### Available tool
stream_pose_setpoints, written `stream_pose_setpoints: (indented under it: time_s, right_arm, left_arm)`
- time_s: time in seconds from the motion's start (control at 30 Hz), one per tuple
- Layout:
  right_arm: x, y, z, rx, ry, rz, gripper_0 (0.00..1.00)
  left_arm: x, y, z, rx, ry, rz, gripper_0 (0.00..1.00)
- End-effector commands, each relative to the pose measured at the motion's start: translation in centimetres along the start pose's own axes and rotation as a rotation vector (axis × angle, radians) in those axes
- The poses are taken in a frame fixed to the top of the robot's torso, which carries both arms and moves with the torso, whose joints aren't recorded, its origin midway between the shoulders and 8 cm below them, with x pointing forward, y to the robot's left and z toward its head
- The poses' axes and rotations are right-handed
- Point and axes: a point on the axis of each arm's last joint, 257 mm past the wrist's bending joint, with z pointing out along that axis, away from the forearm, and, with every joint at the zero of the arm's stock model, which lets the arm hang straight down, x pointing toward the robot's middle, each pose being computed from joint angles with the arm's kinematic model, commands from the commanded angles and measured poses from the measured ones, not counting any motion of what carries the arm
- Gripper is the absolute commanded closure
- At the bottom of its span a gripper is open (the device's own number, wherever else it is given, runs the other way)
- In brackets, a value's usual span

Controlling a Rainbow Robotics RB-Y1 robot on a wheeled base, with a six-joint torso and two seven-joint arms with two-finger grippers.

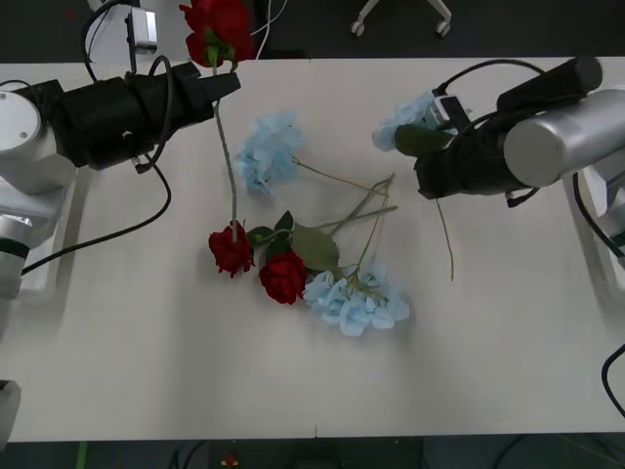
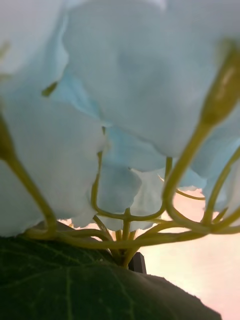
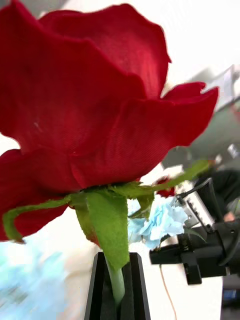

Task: Put the red flowers into the right box and the blue flowers into the left box

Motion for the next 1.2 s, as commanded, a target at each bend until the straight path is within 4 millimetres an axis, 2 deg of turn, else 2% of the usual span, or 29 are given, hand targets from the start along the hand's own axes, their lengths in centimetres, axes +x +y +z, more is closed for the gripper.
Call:
stream_pose_setpoints:
  time_s: [0.03, 0.13, 0.2, 0.37, 0.47, 0.73, 0.77, 0.8, 0.83, 0.87, 0.9, 0.97, 1.07, 1.2]
  right_arm:
    - [-0.8, -1.8, -2.3, -0.004, 0.006, 0.042, 1.00]
    - [0.7, -3.0, -1.8, 0.014, 0.049, 0.070, 1.00]
    - [2.3, -3.8, -0.5, 0.024, 0.087, 0.099, 1.00]
    - [6.2, -5.1, 2.2, 0.053, 0.165, 0.130, 1.00]
    - [8.1, -5.6, 3.3, 0.068, 0.200, 0.138, 1.00]
    - [9.2, -5.8, 4.4, 0.079, 0.206, 0.121, 0.99]
    - [9.4, -5.8, 4.4, 0.081, 0.208, 0.116, 0.79]
    - [9.5, -5.9, 4.4, 0.083, 0.212, 0.114, 0.65]
    - [9.6, -6.1, 4.3, 0.087, 0.214, 0.109, 0.58]
    - [9.8, -6.4, 4.2, 0.089, 0.218, 0.107, 0.42]
    - [9.8, -6.6, 4.0, 0.090, 0.220, 0.103, 0.35]
    - [9.4, -7.1, 3.3, 0.090, 0.214, 0.093, 0.26]
    - [9.0, -7.4, 1.8, 0.073, 0.235, 0.087, 0.20]
    - [7.9, -7.5, -0.4, 0.043, 0.228, 0.066, 0.16]
  left_arm:
    - [1.6, -6.7, 2.8, 0.109, -0.096, -0.067, 1.00]
    - [2.1, -8.9, 3.8, 0.134, -0.139, -0.095, 1.00]
    - [2.7, -10.4, 4.5, 0.144, -0.165, -0.115, 1.00]
    - [4.5, -11.7, 6.2, 0.135, -0.195, -0.148, 1.00]
    - [4.8, -12.2, 7.0, 0.126, -0.214, -0.151, 1.00]
    - [4.0, -13.3, 8.4, 0.112, -0.279, -0.170, 1.00]
    - [3.8, -13.4, 8.5, 0.111, -0.288, -0.174, 1.00]
    - [3.7, -13.4, 8.5, 0.110, -0.292, -0.175, 1.00]
    - [3.7, -13.4, 8.5, 0.108, -0.295, -0.174, 1.00]
    - [3.6, -13.4, 8.6, 0.108, -0.298, -0.174, 1.00]
    - [3.4, -13.4, 8.6, 0.107, -0.304, -0.172, 1.00]
    - [3.4, -13.3, 8.6, 0.101, -0.309, -0.167, 1.00]
    - [3.3, -13.3, 8.6, 0.100, -0.310, -0.164, 1.00]
    - [3.3, -13.3, 8.6, 0.103, -0.310, -0.178, 1.00]
